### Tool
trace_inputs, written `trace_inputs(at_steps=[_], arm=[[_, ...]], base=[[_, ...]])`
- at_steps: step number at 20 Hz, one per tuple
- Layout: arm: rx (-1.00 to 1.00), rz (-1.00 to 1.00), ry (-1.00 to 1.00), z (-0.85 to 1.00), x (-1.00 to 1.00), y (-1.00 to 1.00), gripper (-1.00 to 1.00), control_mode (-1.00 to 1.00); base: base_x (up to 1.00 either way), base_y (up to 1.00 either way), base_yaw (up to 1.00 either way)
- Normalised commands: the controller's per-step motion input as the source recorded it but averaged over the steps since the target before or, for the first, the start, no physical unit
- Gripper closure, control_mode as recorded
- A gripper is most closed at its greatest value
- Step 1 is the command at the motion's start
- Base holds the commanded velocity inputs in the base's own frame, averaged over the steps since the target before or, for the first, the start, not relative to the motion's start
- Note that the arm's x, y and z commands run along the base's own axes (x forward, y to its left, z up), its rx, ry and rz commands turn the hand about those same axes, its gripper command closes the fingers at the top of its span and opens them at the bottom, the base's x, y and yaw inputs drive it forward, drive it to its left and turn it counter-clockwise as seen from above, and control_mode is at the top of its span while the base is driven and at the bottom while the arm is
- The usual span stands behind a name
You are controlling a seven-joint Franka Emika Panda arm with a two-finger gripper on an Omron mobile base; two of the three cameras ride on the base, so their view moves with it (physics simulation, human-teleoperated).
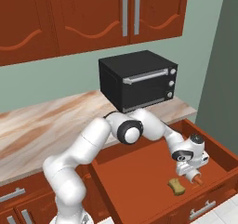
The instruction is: Restock the sink supplies by placing the sponge and soap dispenser on the counter and next to the sink. Make sure the soap dispenser is upright.
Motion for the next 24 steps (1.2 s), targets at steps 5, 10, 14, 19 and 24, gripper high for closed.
trace_inputs(at_steps=[5, 10, 14, 19, 24], arm=[[0.0, 0.01, 0.01, -0.62, 0.0, 0.0, 1.0, -1.0], [0.0, 0.0, -0.07, 0.13, -0.1, 0.01, 1.0, -1.0], [-0.1, 0.0, -0.12, 0.99, -0.41, 0.32, 1.0, -1.0], [-0.17, 0.0, -0.14, 1.0, -0.47, 0.83, 1.0, -1.0], [-0.17, 0.0, -0.03, 0.96, -0.31, 1.0, 1.0, -1.0]], base=[[0.0, 0.0, 0.0], [0.0, 0.0, 0.0], [0.0, 0.0, 0.0], [0.0, 0.0, 0.0], [0.0, 0.0, 0.0]])
